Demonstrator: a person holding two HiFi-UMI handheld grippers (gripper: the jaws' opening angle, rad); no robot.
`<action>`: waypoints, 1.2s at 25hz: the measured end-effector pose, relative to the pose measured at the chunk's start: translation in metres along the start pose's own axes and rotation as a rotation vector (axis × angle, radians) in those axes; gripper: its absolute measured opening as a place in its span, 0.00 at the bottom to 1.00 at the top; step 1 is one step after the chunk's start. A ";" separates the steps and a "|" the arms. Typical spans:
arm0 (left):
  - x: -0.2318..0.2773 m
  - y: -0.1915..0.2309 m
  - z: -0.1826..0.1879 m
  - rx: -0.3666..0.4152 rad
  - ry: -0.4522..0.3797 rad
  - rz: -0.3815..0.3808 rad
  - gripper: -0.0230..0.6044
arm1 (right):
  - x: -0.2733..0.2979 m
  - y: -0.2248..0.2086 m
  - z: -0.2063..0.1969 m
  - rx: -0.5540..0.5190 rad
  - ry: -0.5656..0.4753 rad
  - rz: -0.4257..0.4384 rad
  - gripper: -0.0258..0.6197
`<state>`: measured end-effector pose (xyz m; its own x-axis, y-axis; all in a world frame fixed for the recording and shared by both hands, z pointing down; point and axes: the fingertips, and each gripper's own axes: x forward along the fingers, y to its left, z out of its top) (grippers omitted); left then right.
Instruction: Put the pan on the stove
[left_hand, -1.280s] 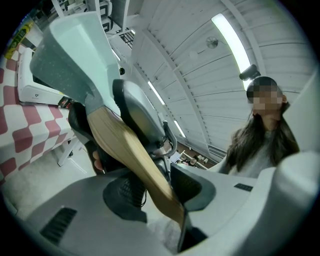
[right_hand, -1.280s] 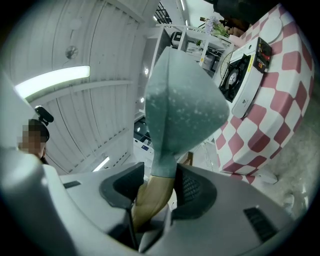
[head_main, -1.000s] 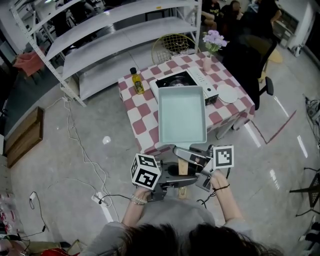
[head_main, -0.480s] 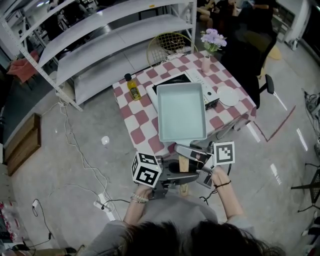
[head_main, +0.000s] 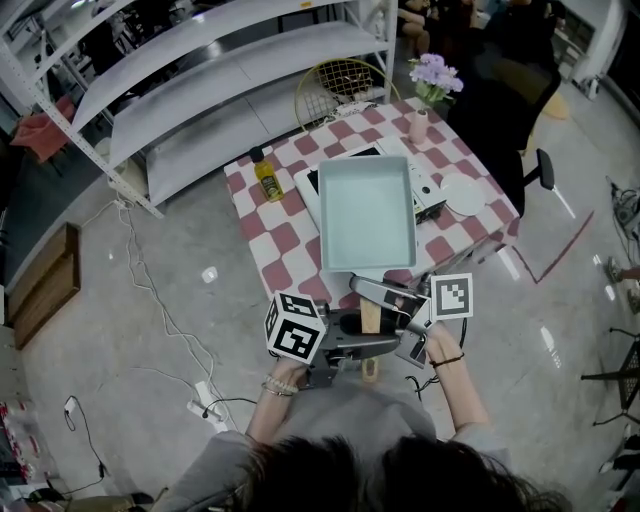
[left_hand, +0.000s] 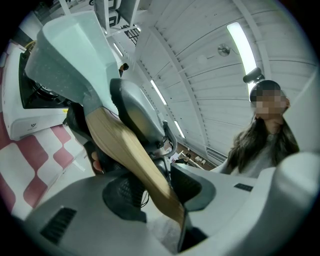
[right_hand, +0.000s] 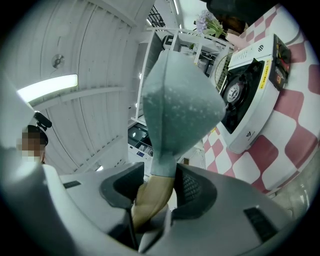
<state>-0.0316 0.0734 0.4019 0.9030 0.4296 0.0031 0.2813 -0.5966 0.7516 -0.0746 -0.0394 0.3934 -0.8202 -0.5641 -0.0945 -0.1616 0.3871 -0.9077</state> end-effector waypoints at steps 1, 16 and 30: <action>0.000 0.002 0.002 -0.002 -0.001 0.000 0.28 | 0.001 -0.001 0.002 0.002 0.001 -0.001 0.33; 0.007 0.035 0.037 -0.037 -0.066 0.038 0.28 | 0.007 -0.023 0.037 0.027 0.079 0.014 0.33; 0.032 0.085 0.090 -0.077 -0.179 0.126 0.28 | 0.001 -0.053 0.090 0.077 0.208 0.059 0.33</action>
<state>0.0499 -0.0246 0.4068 0.9746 0.2237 -0.0121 0.1434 -0.5816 0.8007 -0.0172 -0.1259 0.4043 -0.9238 -0.3765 -0.0692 -0.0743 0.3538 -0.9324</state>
